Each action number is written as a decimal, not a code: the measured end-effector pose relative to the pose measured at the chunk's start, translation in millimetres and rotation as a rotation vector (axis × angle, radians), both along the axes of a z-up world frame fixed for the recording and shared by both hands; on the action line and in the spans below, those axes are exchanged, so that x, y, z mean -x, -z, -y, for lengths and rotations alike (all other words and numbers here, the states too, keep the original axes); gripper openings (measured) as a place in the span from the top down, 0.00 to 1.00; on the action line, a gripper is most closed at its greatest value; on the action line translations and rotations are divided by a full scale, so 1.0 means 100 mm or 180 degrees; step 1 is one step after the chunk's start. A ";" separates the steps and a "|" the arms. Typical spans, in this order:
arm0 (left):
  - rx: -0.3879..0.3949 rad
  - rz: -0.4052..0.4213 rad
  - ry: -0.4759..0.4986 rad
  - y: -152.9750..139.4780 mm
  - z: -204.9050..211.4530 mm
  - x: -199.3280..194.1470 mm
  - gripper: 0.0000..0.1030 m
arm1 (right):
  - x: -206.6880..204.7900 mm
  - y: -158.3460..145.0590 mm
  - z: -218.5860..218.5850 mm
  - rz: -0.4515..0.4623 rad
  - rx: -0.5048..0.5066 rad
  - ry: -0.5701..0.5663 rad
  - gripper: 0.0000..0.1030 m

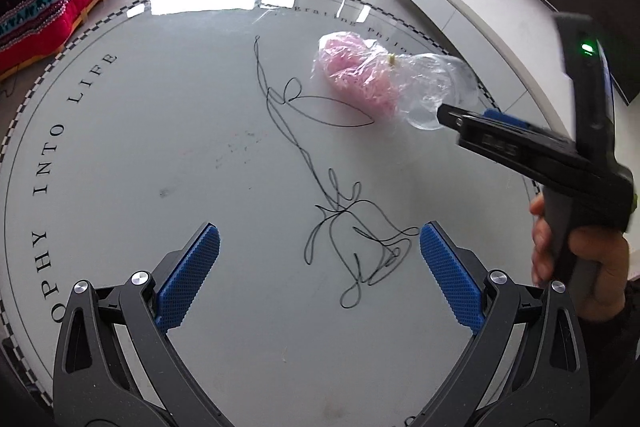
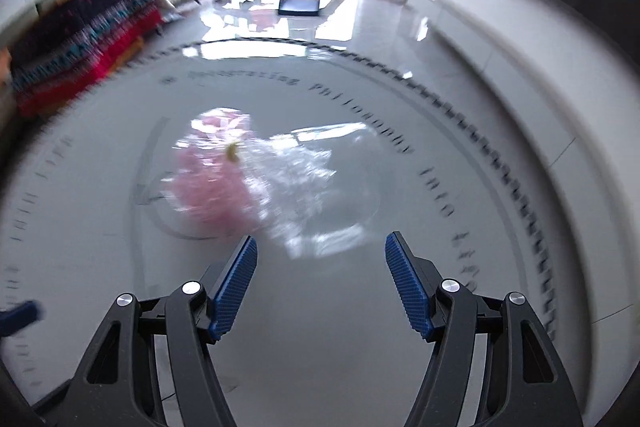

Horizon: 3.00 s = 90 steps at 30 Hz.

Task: Collect trash
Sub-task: 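Move both open grippers back to the pink bag and clear jar, then grasp the pink-filled bag with the left gripper while the right gripper grasps the clear jar rim, then carry the pink bag and clear jar to the bin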

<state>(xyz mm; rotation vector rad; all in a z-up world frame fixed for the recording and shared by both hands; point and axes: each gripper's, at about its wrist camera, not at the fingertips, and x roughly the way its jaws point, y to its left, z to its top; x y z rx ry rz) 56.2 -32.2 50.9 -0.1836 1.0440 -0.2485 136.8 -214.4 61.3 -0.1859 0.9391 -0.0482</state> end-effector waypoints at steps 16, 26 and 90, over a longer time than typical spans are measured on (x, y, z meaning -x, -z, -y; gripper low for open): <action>0.0021 -0.0048 0.0039 0.07 0.02 -0.22 0.06 | -0.18 0.11 0.30 0.0089 -0.0030 0.0133 0.69; -0.0208 0.0054 0.0305 0.02 0.52 -1.02 0.06 | -0.25 0.08 0.46 0.0100 -0.0306 0.0049 0.69; 0.0194 0.0618 -0.0383 -0.56 -1.14 1.39 0.68 | 1.20 -0.70 -0.78 0.0158 -0.0985 -0.0742 0.95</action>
